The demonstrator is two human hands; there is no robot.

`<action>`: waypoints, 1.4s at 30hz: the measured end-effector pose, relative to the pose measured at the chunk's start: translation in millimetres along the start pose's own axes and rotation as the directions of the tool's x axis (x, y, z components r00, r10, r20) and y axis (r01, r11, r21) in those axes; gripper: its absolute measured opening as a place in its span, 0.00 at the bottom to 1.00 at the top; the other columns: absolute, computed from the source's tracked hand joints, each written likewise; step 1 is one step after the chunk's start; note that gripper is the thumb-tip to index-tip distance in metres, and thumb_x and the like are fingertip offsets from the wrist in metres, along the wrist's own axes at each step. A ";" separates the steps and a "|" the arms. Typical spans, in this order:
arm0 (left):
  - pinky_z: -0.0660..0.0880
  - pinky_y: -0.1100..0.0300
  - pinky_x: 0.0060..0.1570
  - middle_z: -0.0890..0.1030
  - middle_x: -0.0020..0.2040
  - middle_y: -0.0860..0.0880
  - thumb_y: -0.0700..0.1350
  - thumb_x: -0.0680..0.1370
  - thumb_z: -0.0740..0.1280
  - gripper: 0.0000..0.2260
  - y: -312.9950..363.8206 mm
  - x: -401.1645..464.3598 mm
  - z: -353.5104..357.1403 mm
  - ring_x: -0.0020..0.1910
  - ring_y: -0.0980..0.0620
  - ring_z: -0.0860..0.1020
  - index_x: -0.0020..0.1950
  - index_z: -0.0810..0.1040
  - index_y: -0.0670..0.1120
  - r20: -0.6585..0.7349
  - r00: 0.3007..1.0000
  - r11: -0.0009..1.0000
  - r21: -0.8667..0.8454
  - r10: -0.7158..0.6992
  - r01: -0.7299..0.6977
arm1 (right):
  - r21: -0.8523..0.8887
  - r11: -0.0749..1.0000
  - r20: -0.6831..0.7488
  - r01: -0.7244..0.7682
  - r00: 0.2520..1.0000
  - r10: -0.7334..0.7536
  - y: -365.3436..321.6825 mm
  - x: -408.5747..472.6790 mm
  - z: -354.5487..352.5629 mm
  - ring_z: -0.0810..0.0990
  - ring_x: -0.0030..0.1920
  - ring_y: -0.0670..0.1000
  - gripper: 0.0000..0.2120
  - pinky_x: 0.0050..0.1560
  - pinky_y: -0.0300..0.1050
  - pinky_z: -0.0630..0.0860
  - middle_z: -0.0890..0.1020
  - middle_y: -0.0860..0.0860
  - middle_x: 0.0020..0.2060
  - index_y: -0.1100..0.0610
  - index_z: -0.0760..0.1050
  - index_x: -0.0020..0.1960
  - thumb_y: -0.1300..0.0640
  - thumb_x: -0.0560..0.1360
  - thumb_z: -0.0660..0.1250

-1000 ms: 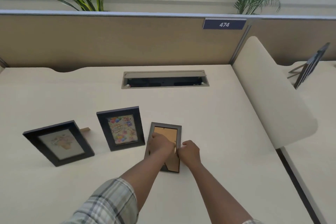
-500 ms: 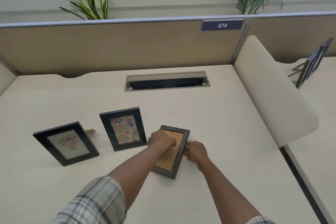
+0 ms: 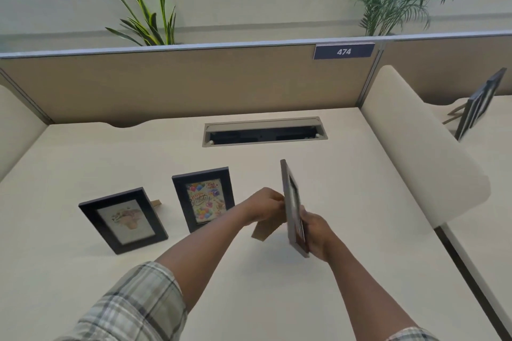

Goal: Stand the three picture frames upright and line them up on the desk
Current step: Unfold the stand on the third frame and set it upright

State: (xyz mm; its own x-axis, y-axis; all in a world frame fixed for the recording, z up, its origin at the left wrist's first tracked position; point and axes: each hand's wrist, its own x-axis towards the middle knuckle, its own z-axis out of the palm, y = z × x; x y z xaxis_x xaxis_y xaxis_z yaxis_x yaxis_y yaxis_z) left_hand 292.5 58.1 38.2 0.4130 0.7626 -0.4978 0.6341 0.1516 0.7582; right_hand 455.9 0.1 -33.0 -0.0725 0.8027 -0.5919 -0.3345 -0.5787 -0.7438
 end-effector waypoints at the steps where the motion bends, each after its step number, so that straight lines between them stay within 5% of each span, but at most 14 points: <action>1: 0.77 0.49 0.57 0.82 0.56 0.44 0.44 0.78 0.65 0.13 -3.6 -0.8 -1.1 0.55 0.44 0.80 0.60 0.80 0.42 -0.004 1.000 0.998 0.059 0.024 -0.024 | 0.024 0.999 0.010 0.029 1.000 -0.030 -0.7 0.3 -2.4 0.84 0.41 0.55 0.22 0.43 0.50 0.81 0.84 0.60 0.46 0.66 0.76 0.59 0.48 0.81 0.58; 5: 0.78 0.51 0.58 0.81 0.61 0.45 0.45 0.77 0.67 0.15 -21.4 1.3 -3.7 0.58 0.46 0.80 0.63 0.77 0.43 -0.100 0.994 0.979 0.202 0.039 -0.018 | -0.017 0.991 -0.003 0.130 0.992 -0.130 -10.7 -2.5 -5.3 0.84 0.49 0.59 0.18 0.48 0.54 0.82 0.83 0.61 0.54 0.64 0.73 0.59 0.49 0.80 0.60; 9: 0.77 0.59 0.42 0.83 0.51 0.44 0.38 0.78 0.63 0.09 -22.0 0.4 -2.6 0.45 0.49 0.80 0.53 0.82 0.39 -0.277 0.959 0.983 0.184 0.064 -0.012 | -0.064 0.973 -0.017 0.224 0.974 -0.225 -17.0 -4.5 -10.3 0.83 0.55 0.59 0.14 0.53 0.56 0.81 0.82 0.60 0.58 0.60 0.72 0.60 0.51 0.80 0.62; 12: 0.79 0.61 0.34 0.83 0.44 0.46 0.34 0.76 0.63 0.11 -25.3 0.1 0.8 0.41 0.49 0.81 0.49 0.84 0.42 -0.272 0.962 0.999 -0.039 -0.018 0.007 | -0.098 0.950 -0.019 0.297 0.954 -0.301 -19.8 -7.3 -17.3 0.83 0.55 0.58 0.25 0.50 0.55 0.82 0.83 0.59 0.57 0.58 0.72 0.61 0.43 0.71 0.71; 14: 0.84 0.51 0.42 0.85 0.45 0.42 0.32 0.76 0.62 0.12 -29.8 2.6 4.0 0.42 0.46 0.85 0.48 0.84 0.43 -0.211 0.972 0.960 -0.277 -0.107 0.045 | -0.121 0.938 -0.020 0.325 0.944 -0.330 -19.8 -7.3 -23.3 0.85 0.52 0.55 0.35 0.46 0.52 0.83 0.84 0.56 0.54 0.58 0.72 0.59 0.38 0.62 0.76; 17: 0.82 0.47 0.51 0.85 0.50 0.39 0.37 0.80 0.56 0.15 -27.3 3.8 11.1 0.47 0.42 0.85 0.54 0.82 0.38 -0.139 0.965 0.798 -0.594 -0.222 0.098 | -0.126 0.929 -0.026 0.348 0.935 -0.353 -18.7 -5.1 -26.6 0.84 0.53 0.56 0.28 0.48 0.54 0.83 0.82 0.59 0.56 0.59 0.71 0.58 0.44 0.66 0.75; 21: 0.81 0.46 0.49 0.85 0.48 0.41 0.44 0.82 0.54 0.17 -23.4 6.9 17.5 0.47 0.41 0.84 0.51 0.82 0.42 -0.099 0.944 0.609 -0.783 -0.316 0.122 | -0.219 0.917 -0.018 0.334 0.938 -0.346 -17.8 2.5 -26.9 0.82 0.57 0.54 0.14 0.51 0.52 0.82 0.81 0.59 0.58 0.58 0.70 0.60 0.57 0.76 0.68; 26: 0.77 0.49 0.50 0.82 0.50 0.40 0.47 0.82 0.52 0.17 -23.2 13.9 15.7 0.46 0.41 0.80 0.49 0.79 0.43 -0.200 0.928 0.618 -0.785 -0.314 0.041 | -0.433 0.818 0.007 0.379 0.909 -0.417 -18.0 11.0 -22.2 0.81 0.56 0.48 0.12 0.48 0.38 0.80 0.80 0.56 0.58 0.57 0.70 0.62 0.64 0.80 0.62; 31: 0.78 0.52 0.44 0.82 0.45 0.43 0.48 0.82 0.52 0.18 -20.8 26.0 16.7 0.43 0.44 0.81 0.46 0.79 0.44 -0.229 0.924 0.573 -0.820 -0.308 -0.012 | -0.607 0.703 -0.006 0.371 0.882 -0.472 -18.4 20.0 -26.5 0.80 0.58 0.51 0.12 0.57 0.53 0.79 0.81 0.49 0.57 0.52 0.70 0.61 0.51 0.79 0.64; 37: 0.76 0.55 0.38 0.82 0.44 0.45 0.50 0.83 0.51 0.18 -15.0 27.6 19.7 0.42 0.47 0.81 0.46 0.78 0.46 -0.225 0.930 0.568 -0.823 -0.292 -0.021 | -0.666 0.673 -0.048 0.322 0.882 -0.469 -20.3 23.1 -25.8 0.78 0.59 0.52 0.13 0.57 0.51 0.77 0.79 0.51 0.58 0.54 0.68 0.63 0.53 0.80 0.63; 42: 0.76 0.47 0.52 0.83 0.49 0.39 0.54 0.82 0.47 0.22 -22.7 25.2 23.9 0.47 0.44 0.80 0.41 0.75 0.45 -0.269 0.901 0.683 -0.729 -0.340 0.041 | -0.624 0.738 -0.123 0.259 0.899 -0.420 -13.5 19.2 -29.5 0.75 0.61 0.49 0.17 0.59 0.48 0.74 0.76 0.49 0.60 0.55 0.67 0.67 0.54 0.80 0.63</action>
State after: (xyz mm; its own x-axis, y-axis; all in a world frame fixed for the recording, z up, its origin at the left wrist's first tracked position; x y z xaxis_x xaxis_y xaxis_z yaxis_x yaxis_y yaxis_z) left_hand 304.2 58.9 -1.6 -0.0196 0.8046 -0.5935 -0.0267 0.5929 0.8048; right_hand 486.7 19.1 -43.5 0.1912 0.9470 -0.2582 0.3204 -0.3089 -0.8955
